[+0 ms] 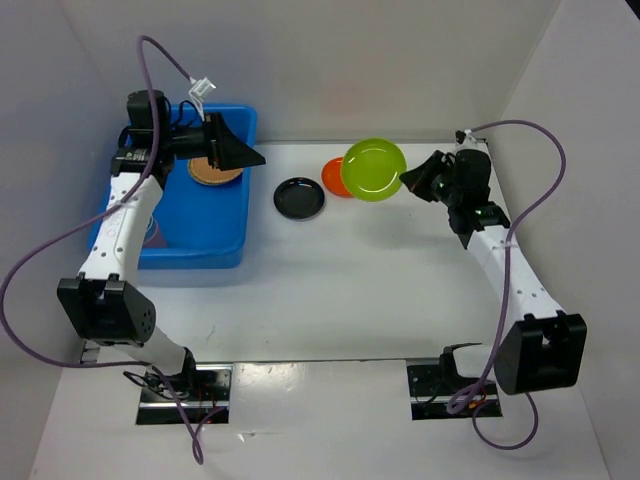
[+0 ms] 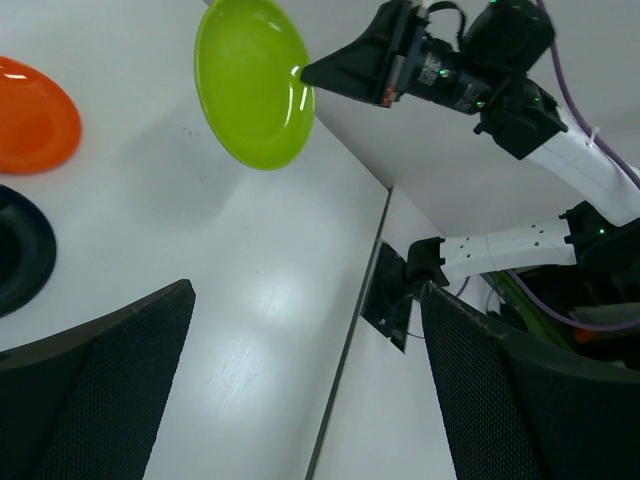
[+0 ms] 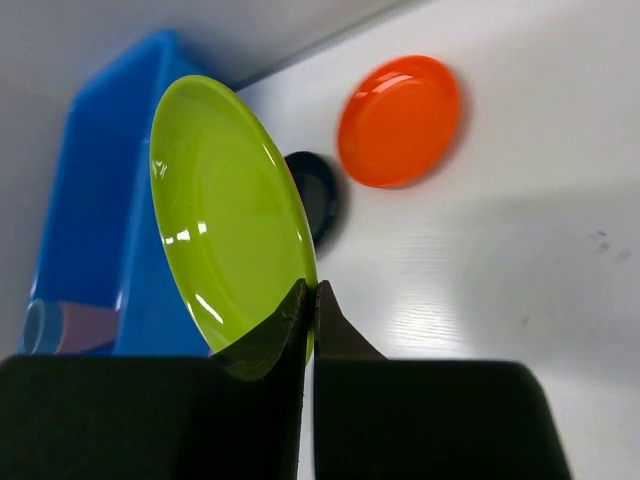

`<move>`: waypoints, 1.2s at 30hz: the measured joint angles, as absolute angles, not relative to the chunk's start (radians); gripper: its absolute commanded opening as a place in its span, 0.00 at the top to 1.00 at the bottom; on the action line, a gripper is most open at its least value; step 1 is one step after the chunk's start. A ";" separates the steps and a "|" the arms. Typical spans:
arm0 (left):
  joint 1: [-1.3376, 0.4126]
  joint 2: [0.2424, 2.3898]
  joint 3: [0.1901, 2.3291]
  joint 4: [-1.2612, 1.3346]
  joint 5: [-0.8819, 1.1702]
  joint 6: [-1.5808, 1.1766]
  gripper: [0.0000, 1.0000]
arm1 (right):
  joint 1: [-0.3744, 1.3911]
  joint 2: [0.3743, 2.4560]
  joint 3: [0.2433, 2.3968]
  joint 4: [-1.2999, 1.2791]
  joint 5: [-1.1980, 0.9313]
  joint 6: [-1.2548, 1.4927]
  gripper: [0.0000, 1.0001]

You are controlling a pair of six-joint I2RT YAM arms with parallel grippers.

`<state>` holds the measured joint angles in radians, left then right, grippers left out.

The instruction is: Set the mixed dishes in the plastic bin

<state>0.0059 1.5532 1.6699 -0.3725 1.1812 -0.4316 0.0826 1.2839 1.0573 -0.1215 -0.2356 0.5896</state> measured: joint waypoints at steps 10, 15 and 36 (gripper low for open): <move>-0.122 1.822 1.728 -0.331 1.187 -0.424 0.00 | 0.255 1.201 1.093 -0.123 -0.289 0.545 1.00; -0.166 1.921 1.787 -0.352 1.177 -0.408 0.01 | 0.258 1.201 1.093 -0.124 -0.299 0.545 1.00; -0.307 1.993 1.892 -0.421 1.206 -0.332 0.38 | 0.262 1.244 1.093 -0.119 -0.312 0.545 1.00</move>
<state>-0.3065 1.9930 1.8915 -0.4210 1.2064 -0.3321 0.2623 1.2442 1.0927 -0.1188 -0.3119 0.5449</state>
